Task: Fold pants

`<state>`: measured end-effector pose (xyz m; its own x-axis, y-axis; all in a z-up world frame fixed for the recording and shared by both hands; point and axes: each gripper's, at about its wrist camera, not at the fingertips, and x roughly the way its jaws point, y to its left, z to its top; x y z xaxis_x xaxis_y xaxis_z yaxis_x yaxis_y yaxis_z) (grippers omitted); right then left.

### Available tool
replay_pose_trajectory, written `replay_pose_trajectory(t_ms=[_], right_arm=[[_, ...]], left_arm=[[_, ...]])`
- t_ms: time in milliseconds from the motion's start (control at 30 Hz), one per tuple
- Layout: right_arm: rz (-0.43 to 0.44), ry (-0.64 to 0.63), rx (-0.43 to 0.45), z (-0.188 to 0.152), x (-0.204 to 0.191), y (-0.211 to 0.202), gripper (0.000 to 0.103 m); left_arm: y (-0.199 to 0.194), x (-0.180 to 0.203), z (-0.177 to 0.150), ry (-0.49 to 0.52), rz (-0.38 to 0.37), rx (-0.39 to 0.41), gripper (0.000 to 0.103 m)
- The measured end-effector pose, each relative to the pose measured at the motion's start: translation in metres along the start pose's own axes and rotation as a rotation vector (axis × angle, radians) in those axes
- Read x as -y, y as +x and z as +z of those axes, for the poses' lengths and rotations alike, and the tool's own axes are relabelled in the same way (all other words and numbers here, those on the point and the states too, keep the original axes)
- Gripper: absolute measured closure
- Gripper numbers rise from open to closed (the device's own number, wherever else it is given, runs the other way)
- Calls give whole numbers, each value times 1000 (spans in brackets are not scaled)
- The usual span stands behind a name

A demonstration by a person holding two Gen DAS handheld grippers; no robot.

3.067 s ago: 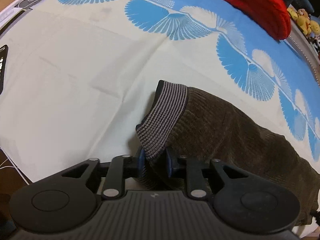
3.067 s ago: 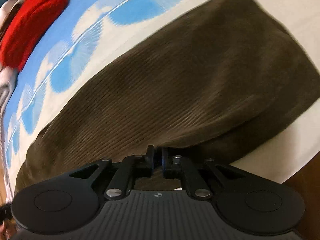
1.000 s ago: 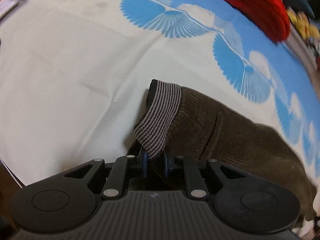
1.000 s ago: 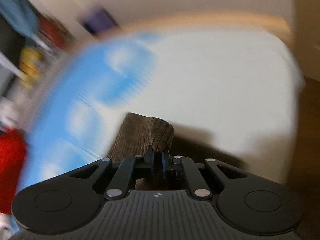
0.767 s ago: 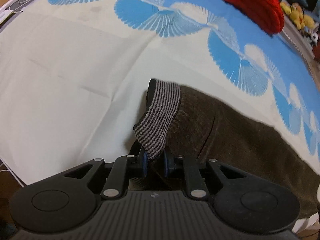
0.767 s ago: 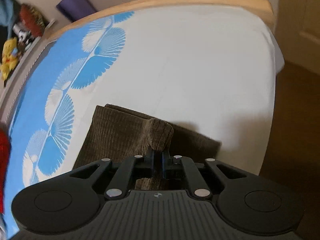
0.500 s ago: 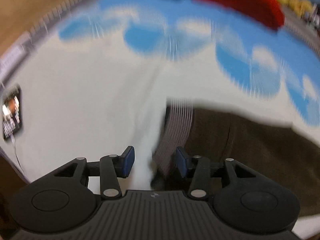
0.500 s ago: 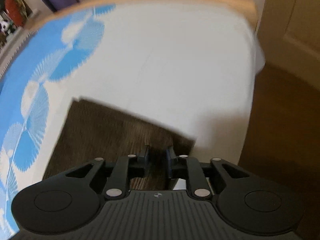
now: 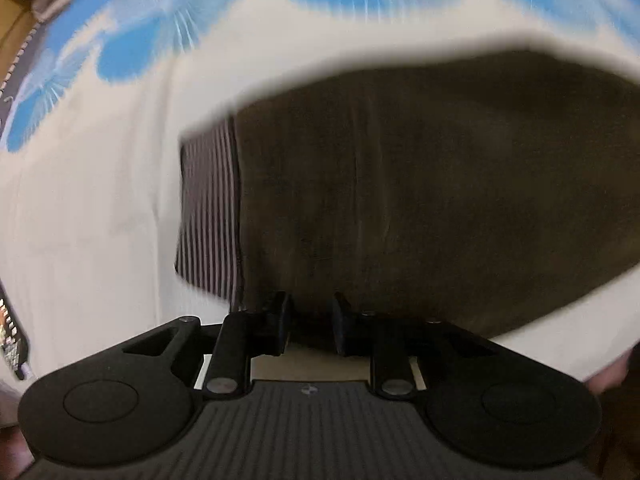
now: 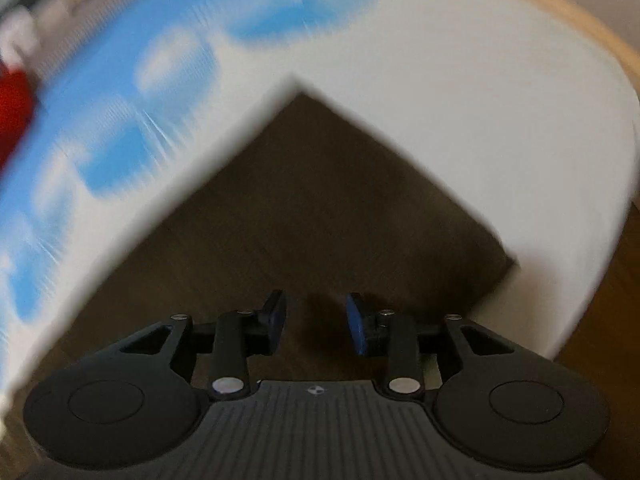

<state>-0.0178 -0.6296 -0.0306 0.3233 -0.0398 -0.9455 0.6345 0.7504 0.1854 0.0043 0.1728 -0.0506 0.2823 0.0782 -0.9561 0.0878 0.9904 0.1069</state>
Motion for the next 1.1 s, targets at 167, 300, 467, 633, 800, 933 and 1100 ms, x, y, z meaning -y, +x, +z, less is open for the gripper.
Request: replay_pose_trajectory(t_ms=[167,300,467,633,800,933,1100], right_arm=[[0,46,-17,2,12,7,68],[-4,20,-24,2,13,9,68],[9,27,-24,-1,16,6,68],[10,40,-22,1,18,7,68],[-3,37,-17,4,15,8,68],[-11,41,-8,4,18,4,68],[-52,89,56,7,34,-10,68]], left_arm=[[-33,-11,24,-117,13,249,72],[-3,-9,37,-126,93,154,72],[21,-14,34,-134,138,32,72],[17,-8,31,-130,142,30,72],[25,-11,38,-132,141,33,72],[21,-8,38,-132,147,45,71],[-8,5,40,-114,84,144,63]])
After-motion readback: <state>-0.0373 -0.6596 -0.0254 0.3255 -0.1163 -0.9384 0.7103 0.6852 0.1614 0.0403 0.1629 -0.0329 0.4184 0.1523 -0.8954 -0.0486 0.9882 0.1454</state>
